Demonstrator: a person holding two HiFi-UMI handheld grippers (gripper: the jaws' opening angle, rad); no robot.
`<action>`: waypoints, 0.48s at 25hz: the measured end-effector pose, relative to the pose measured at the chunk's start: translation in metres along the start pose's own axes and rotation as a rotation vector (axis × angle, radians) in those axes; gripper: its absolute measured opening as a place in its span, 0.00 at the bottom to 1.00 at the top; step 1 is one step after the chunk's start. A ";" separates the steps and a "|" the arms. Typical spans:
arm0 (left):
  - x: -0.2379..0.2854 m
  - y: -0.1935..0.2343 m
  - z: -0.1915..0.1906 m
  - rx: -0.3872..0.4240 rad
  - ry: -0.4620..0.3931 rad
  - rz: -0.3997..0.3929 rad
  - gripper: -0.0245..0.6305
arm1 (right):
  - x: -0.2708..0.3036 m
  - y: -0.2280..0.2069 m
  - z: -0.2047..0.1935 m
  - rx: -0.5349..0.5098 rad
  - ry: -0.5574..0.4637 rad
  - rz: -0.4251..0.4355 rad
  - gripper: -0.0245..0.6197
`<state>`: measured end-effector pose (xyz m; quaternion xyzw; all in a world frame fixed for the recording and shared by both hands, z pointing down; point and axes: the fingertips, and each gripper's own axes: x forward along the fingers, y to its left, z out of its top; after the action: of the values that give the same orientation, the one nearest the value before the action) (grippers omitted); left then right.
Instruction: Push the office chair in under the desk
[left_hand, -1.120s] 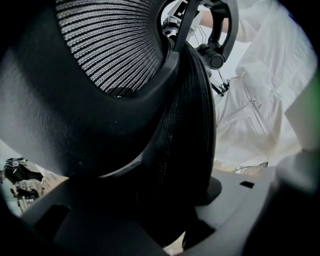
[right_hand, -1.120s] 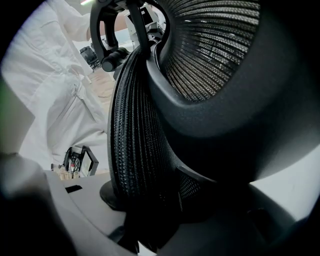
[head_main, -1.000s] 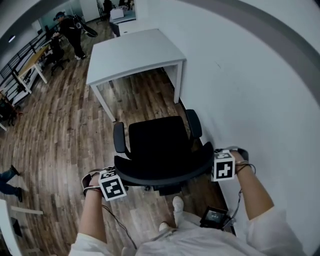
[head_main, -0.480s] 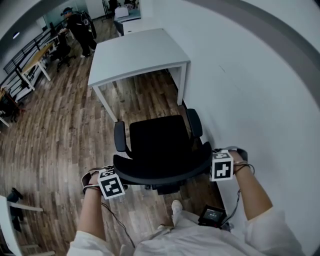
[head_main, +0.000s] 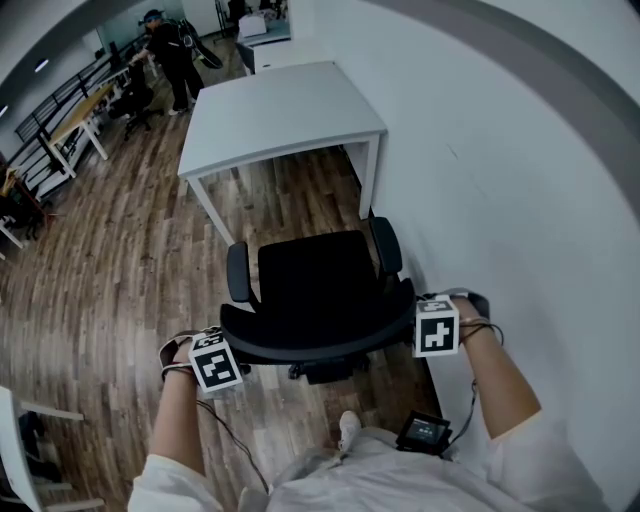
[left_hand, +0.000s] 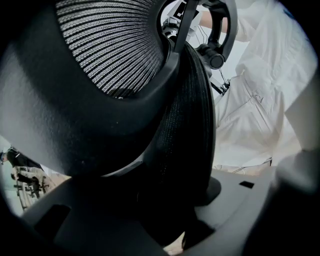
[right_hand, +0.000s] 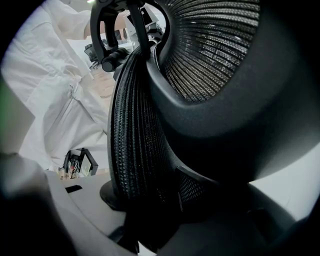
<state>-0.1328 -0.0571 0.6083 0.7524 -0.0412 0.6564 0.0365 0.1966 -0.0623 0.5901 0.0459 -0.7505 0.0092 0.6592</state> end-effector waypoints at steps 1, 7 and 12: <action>0.000 0.004 0.001 -0.002 0.000 -0.001 0.37 | -0.001 -0.004 0.001 -0.005 -0.002 0.000 0.38; -0.001 0.026 0.011 -0.003 -0.021 0.007 0.37 | -0.001 -0.032 0.003 -0.023 -0.003 -0.004 0.38; -0.004 0.047 0.014 0.001 -0.032 0.011 0.37 | 0.000 -0.052 0.006 -0.020 0.003 -0.004 0.38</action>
<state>-0.1247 -0.1056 0.6025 0.7626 -0.0456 0.6445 0.0317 0.1951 -0.1144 0.5871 0.0407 -0.7495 0.0005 0.6608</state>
